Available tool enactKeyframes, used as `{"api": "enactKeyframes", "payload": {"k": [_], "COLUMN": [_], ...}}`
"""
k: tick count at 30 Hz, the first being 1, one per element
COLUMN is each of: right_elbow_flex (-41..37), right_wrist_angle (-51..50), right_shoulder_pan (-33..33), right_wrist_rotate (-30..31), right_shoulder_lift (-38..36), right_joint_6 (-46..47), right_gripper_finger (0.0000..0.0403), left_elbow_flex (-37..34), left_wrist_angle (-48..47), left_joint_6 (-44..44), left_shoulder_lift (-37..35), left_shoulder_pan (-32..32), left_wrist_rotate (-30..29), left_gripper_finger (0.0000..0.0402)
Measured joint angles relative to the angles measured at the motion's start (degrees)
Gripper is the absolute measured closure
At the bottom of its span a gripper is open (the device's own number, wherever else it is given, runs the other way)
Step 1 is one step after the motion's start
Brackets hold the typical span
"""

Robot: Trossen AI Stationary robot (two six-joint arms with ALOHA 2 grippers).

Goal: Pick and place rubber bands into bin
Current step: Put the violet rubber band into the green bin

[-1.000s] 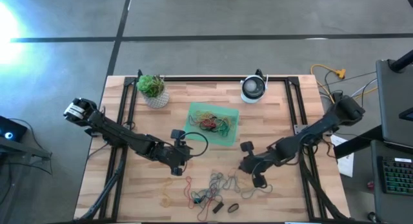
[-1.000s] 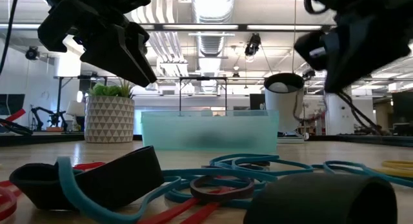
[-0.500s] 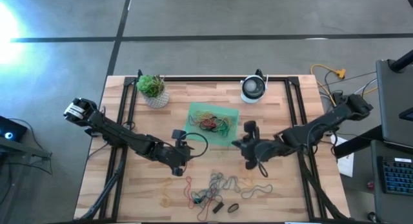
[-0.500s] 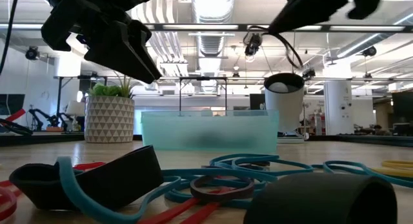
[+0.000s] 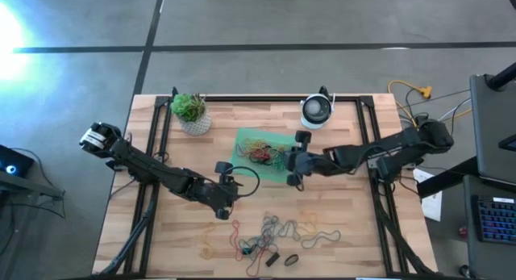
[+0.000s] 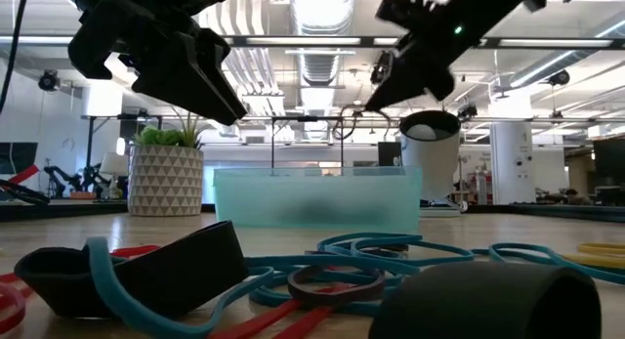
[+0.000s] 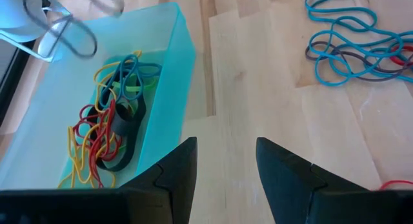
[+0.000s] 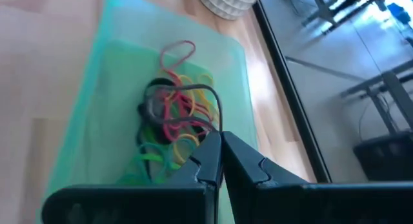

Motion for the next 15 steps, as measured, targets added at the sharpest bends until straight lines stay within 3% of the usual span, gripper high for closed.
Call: {"api": "enactKeyframes", "payload": {"k": [15], "right_elbow_flex": [0.0], "right_wrist_angle": [5.3], "right_shoulder_pan": [-7.5], "right_wrist_rotate": [-6.0], "right_shoulder_lift": [6.1], "right_joint_6": [-0.1], "right_gripper_finger": [0.0394], "left_elbow_flex": [-0.9], "left_wrist_angle": [-0.1], "left_joint_6": [0.0], "left_shoulder_lift": [0.0], "left_shoulder_pan": [0.0], "left_wrist_rotate": [0.0], "left_gripper_finger": [0.0258]}}
